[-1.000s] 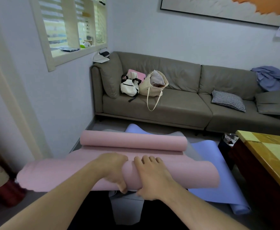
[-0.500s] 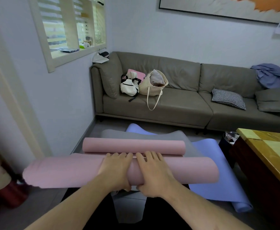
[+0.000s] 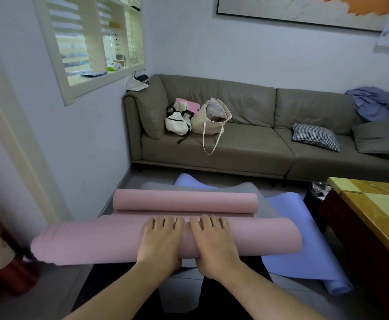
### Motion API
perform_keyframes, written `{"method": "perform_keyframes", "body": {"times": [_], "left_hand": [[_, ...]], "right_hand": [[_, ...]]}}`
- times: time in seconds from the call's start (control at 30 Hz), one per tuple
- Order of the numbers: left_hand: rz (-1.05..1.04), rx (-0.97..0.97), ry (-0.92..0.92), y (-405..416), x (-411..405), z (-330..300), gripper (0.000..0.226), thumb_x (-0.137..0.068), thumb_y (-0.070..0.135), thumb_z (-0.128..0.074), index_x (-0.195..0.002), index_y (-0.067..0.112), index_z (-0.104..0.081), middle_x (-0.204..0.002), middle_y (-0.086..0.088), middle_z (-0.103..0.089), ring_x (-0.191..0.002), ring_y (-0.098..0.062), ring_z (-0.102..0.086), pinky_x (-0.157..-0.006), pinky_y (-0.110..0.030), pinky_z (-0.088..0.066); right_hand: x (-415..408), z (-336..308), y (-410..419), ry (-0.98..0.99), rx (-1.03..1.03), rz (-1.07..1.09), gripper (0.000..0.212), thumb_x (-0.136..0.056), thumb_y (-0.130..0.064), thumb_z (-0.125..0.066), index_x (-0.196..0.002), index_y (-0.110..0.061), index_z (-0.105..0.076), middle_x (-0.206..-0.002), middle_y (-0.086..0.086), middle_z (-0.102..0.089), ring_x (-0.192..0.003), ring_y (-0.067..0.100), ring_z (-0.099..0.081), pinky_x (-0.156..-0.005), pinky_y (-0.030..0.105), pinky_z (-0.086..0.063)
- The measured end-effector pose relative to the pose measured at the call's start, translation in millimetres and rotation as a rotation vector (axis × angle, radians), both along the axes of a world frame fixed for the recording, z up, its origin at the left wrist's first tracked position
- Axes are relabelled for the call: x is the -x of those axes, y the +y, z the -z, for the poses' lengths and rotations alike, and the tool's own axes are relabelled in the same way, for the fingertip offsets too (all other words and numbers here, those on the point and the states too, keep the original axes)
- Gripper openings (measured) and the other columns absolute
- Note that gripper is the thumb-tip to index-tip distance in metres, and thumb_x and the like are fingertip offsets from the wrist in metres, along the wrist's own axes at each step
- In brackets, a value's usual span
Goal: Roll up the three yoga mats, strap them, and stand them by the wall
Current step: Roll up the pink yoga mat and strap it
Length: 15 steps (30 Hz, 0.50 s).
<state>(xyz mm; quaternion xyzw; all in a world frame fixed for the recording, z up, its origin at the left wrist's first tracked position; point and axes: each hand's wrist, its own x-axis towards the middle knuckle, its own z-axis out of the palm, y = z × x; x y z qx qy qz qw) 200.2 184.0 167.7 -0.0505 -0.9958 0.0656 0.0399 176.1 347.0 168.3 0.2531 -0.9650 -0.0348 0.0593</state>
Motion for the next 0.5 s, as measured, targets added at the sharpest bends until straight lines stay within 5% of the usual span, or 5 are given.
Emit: {"method": "perform_keyframes", "body": {"times": [0.37,0.5], "left_hand": [[0.021,0.009,-0.141,-6,13,-23,0.088,-0.064,0.049,-0.082,-0.136,0.025,-0.038,-0.13,0.0,-0.055,-0.118,-0.026,-0.056,-0.101,-0.045,-0.041],[0.046,-0.06,-0.197,-14,21,-33,0.078,-0.052,0.052,-0.083,-0.115,0.028,-0.043,-0.115,0.005,-0.062,-0.105,-0.024,-0.064,-0.081,-0.039,-0.042]], "right_hand": [[1,-8,4,-0.01,0.0,-0.052,0.081,-0.061,-0.032,-0.085,-0.132,-0.015,-0.049,-0.115,0.009,-0.059,-0.102,0.032,-0.057,-0.099,0.046,-0.049],[-4,-11,4,0.011,-0.012,-0.08,0.081,-0.062,-0.034,-0.083,-0.13,-0.012,-0.046,-0.114,0.011,-0.058,-0.099,0.032,-0.054,-0.096,0.046,-0.049]]}}
